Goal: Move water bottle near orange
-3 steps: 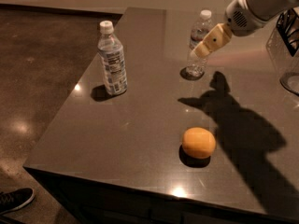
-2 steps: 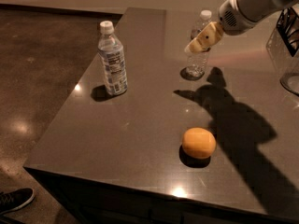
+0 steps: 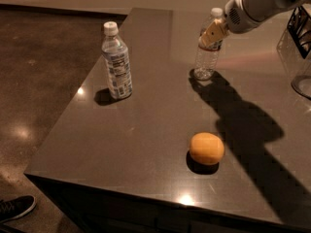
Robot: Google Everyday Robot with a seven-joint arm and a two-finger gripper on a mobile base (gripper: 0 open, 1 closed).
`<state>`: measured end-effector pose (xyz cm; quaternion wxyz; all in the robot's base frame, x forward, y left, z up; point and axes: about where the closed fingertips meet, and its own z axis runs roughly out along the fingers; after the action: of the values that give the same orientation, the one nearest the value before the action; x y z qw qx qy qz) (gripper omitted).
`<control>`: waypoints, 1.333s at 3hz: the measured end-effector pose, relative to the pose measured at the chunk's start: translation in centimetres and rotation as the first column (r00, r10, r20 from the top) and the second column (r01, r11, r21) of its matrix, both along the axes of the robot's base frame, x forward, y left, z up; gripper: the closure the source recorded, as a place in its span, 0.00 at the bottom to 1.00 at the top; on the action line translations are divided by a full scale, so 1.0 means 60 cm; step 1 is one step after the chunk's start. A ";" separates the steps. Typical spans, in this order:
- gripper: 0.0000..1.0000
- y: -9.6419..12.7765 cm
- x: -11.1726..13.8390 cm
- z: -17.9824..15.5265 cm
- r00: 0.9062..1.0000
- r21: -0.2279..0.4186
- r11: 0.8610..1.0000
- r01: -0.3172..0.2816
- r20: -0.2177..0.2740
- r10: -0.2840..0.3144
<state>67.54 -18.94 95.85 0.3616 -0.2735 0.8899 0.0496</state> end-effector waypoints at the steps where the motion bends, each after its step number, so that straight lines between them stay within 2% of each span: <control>1: 0.64 0.004 -0.012 0.004 1.000 0.032 1.000 0.002 0.011 -0.003; 2: 0.88 0.014 -0.061 0.023 0.999 0.060 0.998 -0.022 0.040 0.019; 3: 1.00 0.031 -0.135 0.047 0.995 0.073 0.995 -0.069 0.071 0.064; 4: 1.00 0.044 -0.212 0.061 0.990 0.067 0.991 -0.115 0.089 0.109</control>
Offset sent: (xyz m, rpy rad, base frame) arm -0.0798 0.0134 0.0276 0.0923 -0.0710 0.0471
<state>54.83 -16.29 99.50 0.4053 -0.3117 0.8547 0.0899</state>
